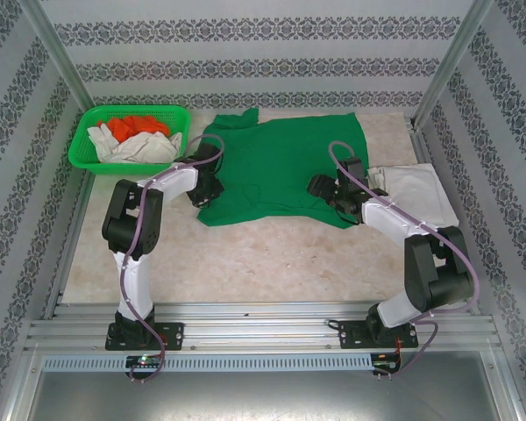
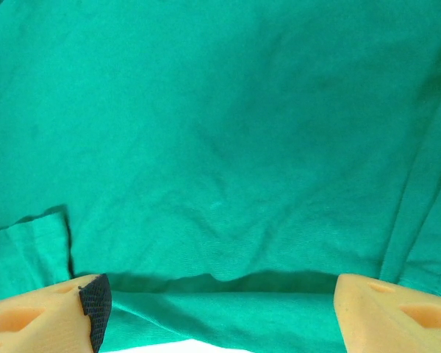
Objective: Fold and stack the t-shirts
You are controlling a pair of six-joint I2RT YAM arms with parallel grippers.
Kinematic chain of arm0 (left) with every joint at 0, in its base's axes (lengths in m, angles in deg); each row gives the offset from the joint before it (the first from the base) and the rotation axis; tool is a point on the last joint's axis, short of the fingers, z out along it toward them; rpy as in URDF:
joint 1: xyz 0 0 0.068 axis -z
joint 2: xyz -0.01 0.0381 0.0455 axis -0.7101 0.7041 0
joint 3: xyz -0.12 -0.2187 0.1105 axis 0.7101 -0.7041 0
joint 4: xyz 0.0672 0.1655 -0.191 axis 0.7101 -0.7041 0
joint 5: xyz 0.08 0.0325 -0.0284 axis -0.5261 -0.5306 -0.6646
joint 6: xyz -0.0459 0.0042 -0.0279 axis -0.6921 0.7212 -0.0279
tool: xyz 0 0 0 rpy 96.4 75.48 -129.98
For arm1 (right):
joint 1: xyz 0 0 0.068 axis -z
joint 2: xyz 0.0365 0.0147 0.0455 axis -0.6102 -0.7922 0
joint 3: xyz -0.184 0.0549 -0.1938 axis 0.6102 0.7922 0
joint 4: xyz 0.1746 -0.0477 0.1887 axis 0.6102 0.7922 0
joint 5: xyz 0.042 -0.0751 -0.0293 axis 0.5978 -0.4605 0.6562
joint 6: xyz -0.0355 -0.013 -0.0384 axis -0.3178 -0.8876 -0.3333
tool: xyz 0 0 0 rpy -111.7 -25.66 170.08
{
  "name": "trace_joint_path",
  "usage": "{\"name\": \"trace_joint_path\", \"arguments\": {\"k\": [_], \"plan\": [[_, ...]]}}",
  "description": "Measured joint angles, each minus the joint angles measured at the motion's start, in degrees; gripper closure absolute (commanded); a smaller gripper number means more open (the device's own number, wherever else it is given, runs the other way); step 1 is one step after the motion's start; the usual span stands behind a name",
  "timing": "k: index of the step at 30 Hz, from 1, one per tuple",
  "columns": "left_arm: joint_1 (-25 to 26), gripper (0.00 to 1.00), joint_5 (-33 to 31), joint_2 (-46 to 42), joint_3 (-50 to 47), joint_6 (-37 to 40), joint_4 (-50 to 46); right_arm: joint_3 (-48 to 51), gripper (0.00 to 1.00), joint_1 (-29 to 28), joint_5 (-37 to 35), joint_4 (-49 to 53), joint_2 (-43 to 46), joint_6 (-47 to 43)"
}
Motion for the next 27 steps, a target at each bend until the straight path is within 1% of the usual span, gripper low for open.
{"name": "trace_joint_path", "arguments": {"k": [7,10,18,25,27], "plan": [[0.0,1.00,0.1,0.0,0.2,0.1,0.0,0.0,0.20,0.0,0.0,0.0,0.0,0.0],[0.0,1.00,0.1,-0.9,-0.7,0.1,0.0,0.0,0.20,0.0,0.0,0.0,0.0,0.1],[0.0,1.00,0.5,-10.2,-6.2,-1.0,-0.3,0.7,0.20,0.0,0.0,-0.5,0.0,1.1],[0.0,1.00,1.2,-16.9,-8.7,-1.6,-0.6,0.8,0.20,-0.6,0.0,-1.4,-0.7,1.6],[0.0,0.98,1.5,-18.7,-10.1,-1.7,-0.7,0.8,0.20,-1.0,0.0,-1.4,-0.8,1.6]]}}
